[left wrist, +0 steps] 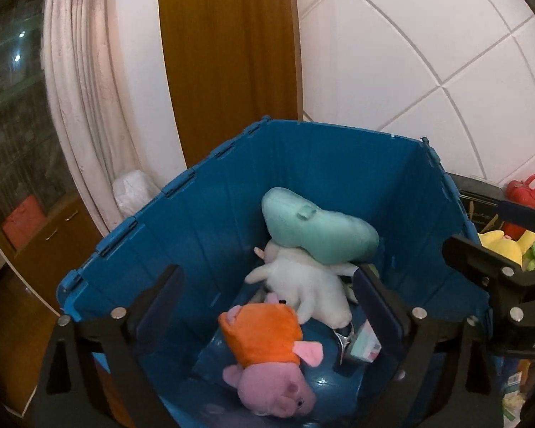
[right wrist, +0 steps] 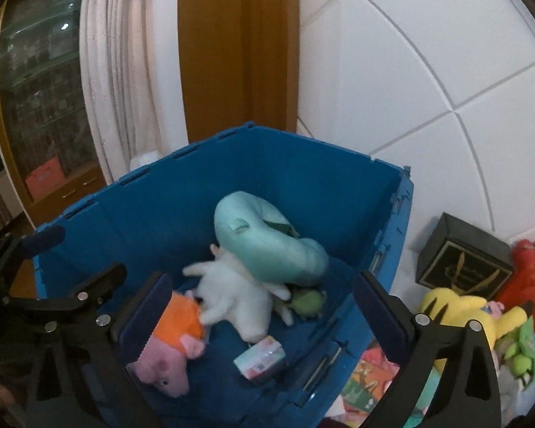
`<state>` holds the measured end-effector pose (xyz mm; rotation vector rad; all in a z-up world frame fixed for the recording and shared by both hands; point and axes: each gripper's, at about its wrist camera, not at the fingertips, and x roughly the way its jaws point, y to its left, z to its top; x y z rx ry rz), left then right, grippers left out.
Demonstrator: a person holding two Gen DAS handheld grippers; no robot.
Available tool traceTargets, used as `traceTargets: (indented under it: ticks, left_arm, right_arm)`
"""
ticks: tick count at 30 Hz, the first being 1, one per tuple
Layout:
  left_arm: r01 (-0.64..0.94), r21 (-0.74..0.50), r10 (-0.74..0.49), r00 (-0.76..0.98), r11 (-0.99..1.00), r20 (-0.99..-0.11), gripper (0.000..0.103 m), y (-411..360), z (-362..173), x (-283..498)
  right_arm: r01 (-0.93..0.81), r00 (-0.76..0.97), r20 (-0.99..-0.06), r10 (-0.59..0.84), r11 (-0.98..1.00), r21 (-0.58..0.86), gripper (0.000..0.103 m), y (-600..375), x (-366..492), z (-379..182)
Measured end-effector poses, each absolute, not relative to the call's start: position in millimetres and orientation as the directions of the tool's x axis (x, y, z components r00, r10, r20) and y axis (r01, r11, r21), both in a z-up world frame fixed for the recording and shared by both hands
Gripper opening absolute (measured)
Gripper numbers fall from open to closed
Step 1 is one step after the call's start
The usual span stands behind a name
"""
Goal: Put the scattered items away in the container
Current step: 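Move both grippers back to the pile of items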
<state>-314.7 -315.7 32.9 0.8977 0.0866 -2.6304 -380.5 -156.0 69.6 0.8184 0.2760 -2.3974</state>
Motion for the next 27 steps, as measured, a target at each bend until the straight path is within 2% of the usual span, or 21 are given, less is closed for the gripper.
traceTargets:
  ticks: [16, 27]
  left_arm:
    - [0.342, 0.055, -0.307, -0.747, -0.938, -0.590, 0.096, -290.1, 39.8, -290.6]
    - [0.151, 0.066, -0.162, -0.807, -0.986, -0.568, 0.096, -179.1, 52.4, -288.1]
  right_arm:
    - [0.547, -0.672, -0.606, -0.426, -0.837, -0.018, 0.103, -126.2, -356.4, 72.7]
    - [0.387, -0.754, -0.580, -0.308, -0.922, -0.013, 0.103, -14.5, -325.8, 83.3]
